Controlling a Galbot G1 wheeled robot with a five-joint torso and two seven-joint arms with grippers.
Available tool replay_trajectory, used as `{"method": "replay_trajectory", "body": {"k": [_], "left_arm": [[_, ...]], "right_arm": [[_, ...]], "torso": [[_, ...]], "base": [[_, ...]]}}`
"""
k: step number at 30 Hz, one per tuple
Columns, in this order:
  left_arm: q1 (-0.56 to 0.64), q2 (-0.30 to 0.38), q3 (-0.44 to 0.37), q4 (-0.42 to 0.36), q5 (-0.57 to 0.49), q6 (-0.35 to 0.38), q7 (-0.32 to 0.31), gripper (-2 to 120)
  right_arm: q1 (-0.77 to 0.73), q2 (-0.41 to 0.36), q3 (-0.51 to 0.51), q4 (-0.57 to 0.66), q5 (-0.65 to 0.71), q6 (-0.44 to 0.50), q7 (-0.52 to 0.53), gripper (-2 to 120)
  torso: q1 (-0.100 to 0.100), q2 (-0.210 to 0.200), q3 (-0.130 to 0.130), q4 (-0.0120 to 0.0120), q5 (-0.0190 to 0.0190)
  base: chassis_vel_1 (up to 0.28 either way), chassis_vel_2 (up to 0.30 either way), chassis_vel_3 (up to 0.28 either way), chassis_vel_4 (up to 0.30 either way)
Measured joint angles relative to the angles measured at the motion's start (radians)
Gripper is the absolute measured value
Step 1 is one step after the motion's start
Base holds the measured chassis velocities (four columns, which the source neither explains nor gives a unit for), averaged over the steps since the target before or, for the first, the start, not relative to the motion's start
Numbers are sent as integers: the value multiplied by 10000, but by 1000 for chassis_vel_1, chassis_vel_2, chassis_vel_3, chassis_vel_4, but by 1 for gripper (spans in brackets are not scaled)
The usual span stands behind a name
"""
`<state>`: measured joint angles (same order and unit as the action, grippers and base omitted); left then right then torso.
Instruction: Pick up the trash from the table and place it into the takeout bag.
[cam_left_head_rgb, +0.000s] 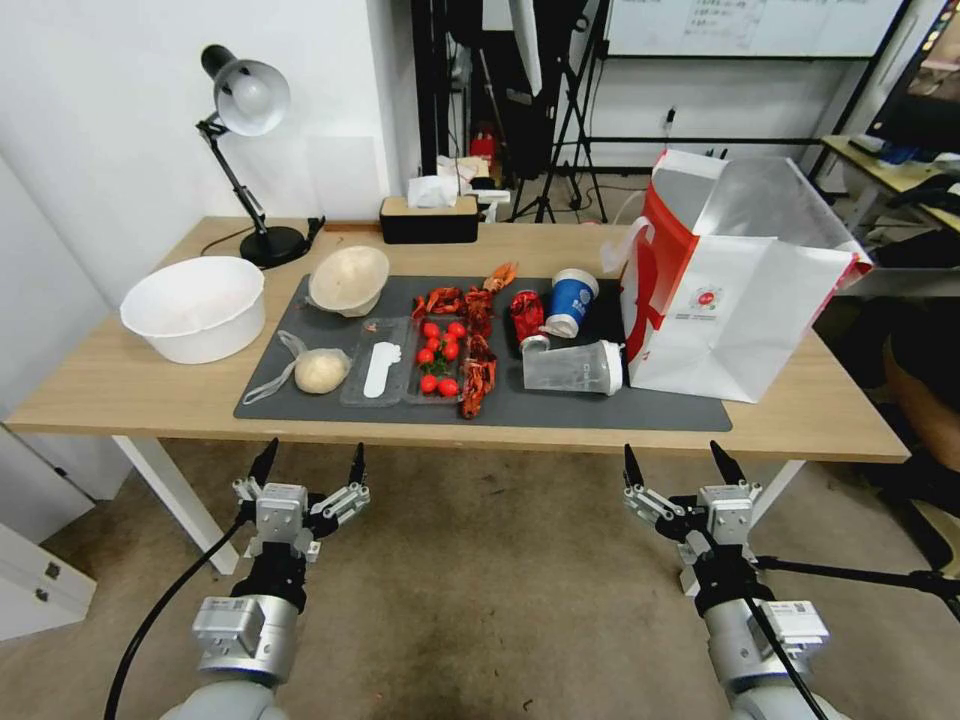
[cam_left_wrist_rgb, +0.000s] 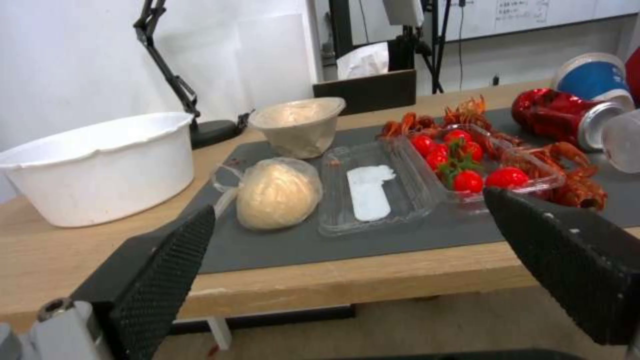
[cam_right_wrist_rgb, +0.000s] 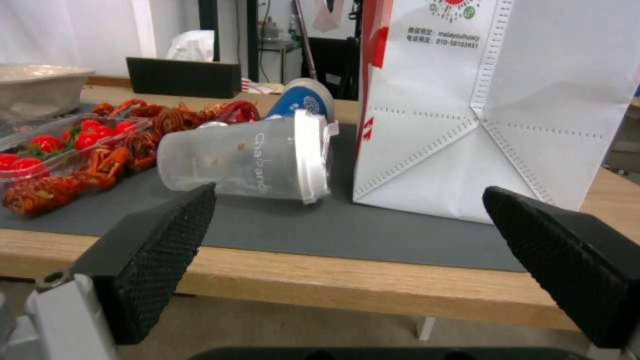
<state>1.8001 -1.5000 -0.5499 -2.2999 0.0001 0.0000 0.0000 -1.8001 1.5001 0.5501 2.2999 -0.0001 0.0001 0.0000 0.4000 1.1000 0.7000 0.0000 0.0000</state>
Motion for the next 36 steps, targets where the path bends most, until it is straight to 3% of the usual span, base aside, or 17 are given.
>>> {"method": "replay_trajectory", "body": {"k": [33, 36], "left_arm": [[-35, -1, -27, -2, -51, 76, 9, 100], [-516, -24, -423, -212, -712, 1288, 115, 100]], "right_arm": [[35, -4, 5, 1, 32, -84, 8, 100], [528, -79, 252, 215, 564, -1254, 139, 100]], "torso": [[-1, 0, 0, 0, 0], [0, 0, 0, 0, 0]], "base": [[0, 0, 0, 0], [0, 0, 0, 0]]}}
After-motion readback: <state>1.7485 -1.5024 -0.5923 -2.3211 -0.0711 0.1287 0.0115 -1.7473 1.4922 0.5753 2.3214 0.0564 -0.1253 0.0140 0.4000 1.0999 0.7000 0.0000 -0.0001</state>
